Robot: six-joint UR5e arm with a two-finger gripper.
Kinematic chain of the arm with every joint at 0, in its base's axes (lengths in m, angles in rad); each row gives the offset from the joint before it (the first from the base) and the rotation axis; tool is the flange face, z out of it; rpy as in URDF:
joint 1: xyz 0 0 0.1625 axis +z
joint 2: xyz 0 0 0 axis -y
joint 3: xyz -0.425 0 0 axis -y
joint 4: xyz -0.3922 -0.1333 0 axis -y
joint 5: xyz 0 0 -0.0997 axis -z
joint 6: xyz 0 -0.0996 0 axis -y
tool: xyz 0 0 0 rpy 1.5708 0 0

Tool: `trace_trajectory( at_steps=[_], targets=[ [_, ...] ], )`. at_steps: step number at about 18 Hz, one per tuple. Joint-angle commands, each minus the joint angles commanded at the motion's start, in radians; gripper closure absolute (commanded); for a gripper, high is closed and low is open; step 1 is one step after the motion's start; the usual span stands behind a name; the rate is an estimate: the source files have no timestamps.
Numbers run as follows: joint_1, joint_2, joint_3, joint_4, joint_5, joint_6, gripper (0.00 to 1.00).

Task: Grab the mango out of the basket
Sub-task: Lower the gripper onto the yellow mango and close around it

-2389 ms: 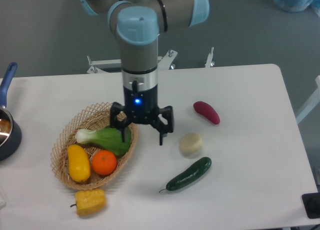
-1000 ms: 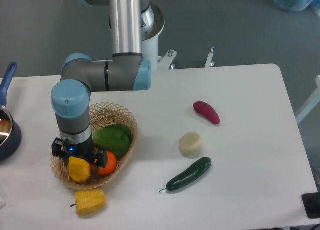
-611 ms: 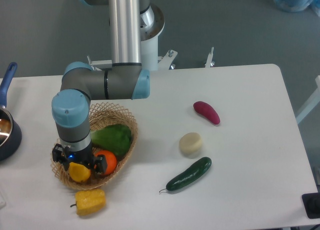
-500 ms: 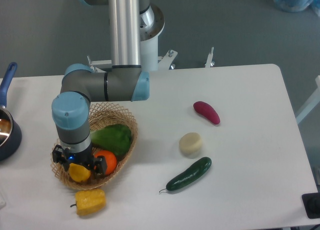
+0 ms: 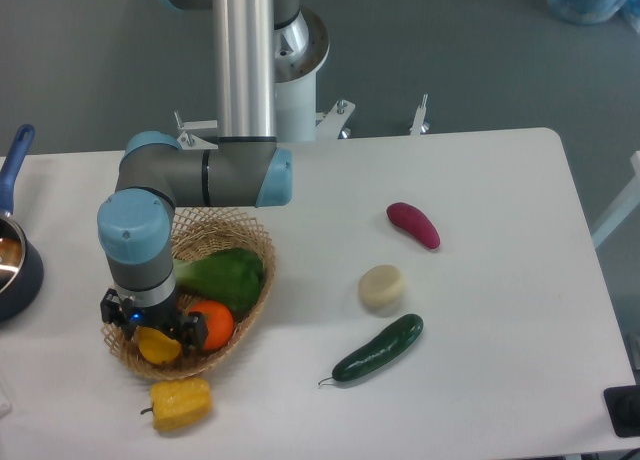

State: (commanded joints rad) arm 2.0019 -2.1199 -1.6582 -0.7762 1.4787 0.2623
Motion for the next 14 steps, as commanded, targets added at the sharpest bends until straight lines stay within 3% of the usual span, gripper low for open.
trace_trajectory(
  at_steps=[12, 13, 14],
  targets=[
    [-0.017, 0.005, -0.023, 0.000, 0.029, -0.008, 0.00],
    [-0.020, 0.005, -0.025, 0.000, 0.032, -0.006, 0.01],
    [-0.020, 0.006, -0.026, 0.000, 0.035, -0.006, 0.09]
  ],
)
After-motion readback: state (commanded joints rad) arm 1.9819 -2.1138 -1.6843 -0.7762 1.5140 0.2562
